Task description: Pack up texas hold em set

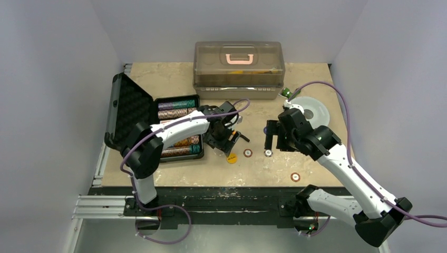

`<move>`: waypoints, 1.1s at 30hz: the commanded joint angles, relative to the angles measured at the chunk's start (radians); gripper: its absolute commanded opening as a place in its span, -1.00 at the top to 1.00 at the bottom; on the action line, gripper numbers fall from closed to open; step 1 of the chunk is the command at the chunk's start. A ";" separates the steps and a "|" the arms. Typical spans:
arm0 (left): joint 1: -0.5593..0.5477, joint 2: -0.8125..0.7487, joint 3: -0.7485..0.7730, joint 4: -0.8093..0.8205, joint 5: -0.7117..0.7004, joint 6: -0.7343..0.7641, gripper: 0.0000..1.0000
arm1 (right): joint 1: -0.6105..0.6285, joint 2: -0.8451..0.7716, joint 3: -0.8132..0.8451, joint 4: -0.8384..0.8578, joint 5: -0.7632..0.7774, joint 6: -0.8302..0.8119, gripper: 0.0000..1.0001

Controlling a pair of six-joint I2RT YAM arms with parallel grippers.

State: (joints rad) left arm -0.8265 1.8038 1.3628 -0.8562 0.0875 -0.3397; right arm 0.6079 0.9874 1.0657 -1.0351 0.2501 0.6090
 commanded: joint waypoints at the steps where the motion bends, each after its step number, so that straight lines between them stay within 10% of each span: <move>1: 0.047 0.065 0.077 -0.023 0.061 0.141 -0.44 | -0.004 -0.005 0.053 -0.023 0.026 -0.021 -0.98; 33: 0.058 0.293 0.247 -0.088 -0.020 0.142 -0.41 | -0.004 -0.036 0.038 -0.070 0.060 -0.018 -0.98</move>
State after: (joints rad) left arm -0.7597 2.0930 1.5787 -0.9455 0.0700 -0.1753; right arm 0.6075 0.9554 1.0782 -1.1030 0.2939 0.5999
